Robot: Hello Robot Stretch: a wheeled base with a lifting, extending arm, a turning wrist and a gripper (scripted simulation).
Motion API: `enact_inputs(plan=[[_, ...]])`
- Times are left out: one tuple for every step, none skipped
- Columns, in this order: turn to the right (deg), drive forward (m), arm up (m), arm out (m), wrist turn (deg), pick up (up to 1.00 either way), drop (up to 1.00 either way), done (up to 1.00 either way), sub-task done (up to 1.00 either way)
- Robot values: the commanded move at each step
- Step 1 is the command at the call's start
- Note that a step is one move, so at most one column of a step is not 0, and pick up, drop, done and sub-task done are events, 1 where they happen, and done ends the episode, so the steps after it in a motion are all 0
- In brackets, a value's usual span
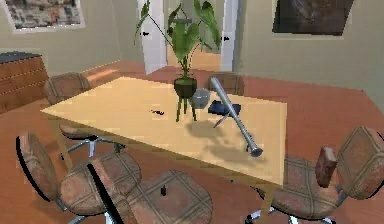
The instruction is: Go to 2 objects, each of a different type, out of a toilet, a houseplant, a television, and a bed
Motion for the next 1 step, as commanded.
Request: enact_inputs(plan=[[0.0, 0.00, 0.00, 0.00, 0.0, 0.00, 0.00, 1.00, 0.00]])
